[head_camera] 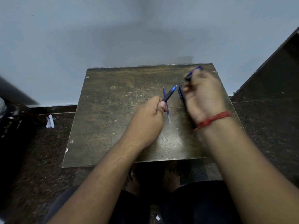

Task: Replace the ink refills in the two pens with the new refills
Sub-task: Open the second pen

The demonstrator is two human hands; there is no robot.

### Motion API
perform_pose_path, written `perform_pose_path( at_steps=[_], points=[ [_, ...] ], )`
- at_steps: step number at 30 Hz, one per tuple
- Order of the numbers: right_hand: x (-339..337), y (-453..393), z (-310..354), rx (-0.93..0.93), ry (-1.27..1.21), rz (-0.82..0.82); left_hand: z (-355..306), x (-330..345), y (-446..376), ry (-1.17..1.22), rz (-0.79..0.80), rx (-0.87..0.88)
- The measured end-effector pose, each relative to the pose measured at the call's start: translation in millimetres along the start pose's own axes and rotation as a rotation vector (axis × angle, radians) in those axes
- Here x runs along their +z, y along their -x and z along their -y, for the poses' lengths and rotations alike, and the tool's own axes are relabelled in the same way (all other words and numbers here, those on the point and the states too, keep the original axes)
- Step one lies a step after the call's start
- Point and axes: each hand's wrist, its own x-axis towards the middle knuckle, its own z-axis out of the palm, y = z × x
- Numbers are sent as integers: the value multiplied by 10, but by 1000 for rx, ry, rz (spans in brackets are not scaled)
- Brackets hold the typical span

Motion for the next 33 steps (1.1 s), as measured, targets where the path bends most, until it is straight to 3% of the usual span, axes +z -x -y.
perform_pose_path(
  at_steps=[2, 6, 9, 16, 33],
  points=[
    [-209, -156, 118, -144, 119, -69, 47, -26, 39, 13, -15, -41],
    [-380, -74, 23, -274, 806, 91, 62, -77, -64, 120, -177, -140],
    [-277, -23, 6, -376, 1135, 114, 81, -60, -92, 150, -226, -149],
    [-141, 169, -69, -364, 1683, 223, 149, -59, -113, 195, -224, -167],
    [-106, 179, -80, -351, 1758, 247, 157, -46, -106, 227, -198, -149]
  ],
)
